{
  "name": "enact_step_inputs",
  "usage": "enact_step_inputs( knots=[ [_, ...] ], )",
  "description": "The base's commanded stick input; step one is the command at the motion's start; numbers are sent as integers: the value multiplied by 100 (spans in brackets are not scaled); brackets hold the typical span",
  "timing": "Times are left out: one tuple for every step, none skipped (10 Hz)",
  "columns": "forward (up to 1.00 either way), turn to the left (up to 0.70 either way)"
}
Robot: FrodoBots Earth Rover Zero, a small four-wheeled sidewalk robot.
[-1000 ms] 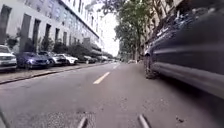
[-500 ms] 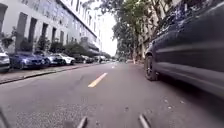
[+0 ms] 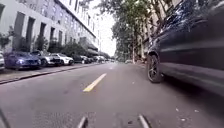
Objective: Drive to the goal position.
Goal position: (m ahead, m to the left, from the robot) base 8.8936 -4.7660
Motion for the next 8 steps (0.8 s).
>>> enact_step_inputs(
  knots=[
    [70,0],
    [70,0],
    [70,0],
    [70,0],
    [70,0],
    [70,-9],
    [70,-14],
    [70,-14]
  ],
)
